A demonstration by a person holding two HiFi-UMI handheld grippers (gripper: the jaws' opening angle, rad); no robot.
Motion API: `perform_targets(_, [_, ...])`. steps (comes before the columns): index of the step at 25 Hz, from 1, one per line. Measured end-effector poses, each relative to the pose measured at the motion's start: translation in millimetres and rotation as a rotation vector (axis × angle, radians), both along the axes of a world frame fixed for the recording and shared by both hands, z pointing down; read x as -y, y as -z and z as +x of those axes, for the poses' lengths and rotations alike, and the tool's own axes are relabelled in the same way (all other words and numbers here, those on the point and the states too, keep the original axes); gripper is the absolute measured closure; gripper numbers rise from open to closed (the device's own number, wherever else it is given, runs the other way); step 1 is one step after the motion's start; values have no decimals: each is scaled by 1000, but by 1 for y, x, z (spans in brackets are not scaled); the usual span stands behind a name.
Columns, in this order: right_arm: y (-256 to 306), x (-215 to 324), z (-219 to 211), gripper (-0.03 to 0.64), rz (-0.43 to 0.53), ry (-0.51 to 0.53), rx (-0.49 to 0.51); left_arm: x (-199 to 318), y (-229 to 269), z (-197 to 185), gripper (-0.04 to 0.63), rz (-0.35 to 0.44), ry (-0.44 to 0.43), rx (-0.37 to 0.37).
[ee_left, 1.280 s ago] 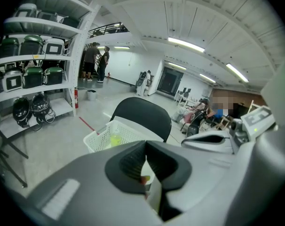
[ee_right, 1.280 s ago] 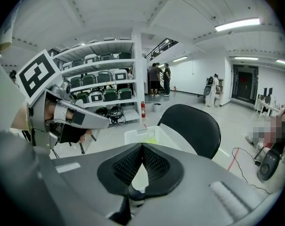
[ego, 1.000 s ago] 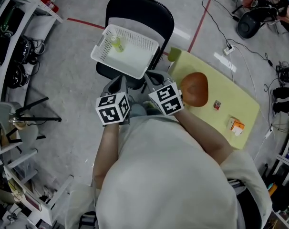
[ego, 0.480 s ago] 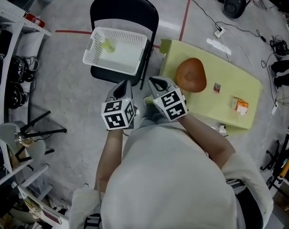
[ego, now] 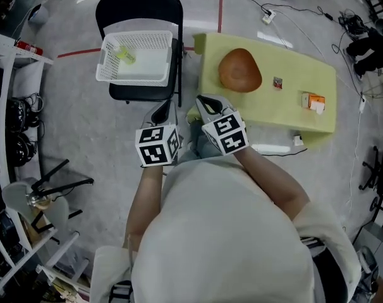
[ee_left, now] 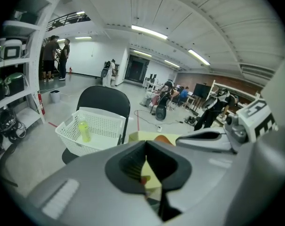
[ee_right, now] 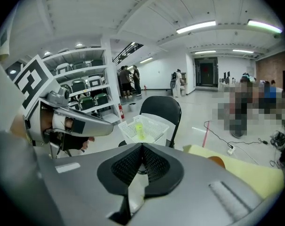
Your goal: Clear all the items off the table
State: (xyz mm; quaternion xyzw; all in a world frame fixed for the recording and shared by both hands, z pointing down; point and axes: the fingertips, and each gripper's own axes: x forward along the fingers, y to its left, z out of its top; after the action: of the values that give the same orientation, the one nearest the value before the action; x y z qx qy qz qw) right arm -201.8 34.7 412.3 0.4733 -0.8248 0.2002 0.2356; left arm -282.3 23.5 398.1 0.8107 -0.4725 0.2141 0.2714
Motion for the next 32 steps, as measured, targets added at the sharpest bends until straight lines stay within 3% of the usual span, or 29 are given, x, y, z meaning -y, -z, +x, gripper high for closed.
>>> perform_targets(18, [2, -111, 68, 617, -15, -206, 1, -90, -3, 74, 586, -14, -212, -38])
perform_targets(26, [-1, -129, 102, 618, -18, -267, -7, -104, -6, 115, 586, -15, -306, -31])
perform_targets(32, [2, -131, 151, 617, -14, -297, -20, -102, -3, 156, 586, -7, -321, -34])
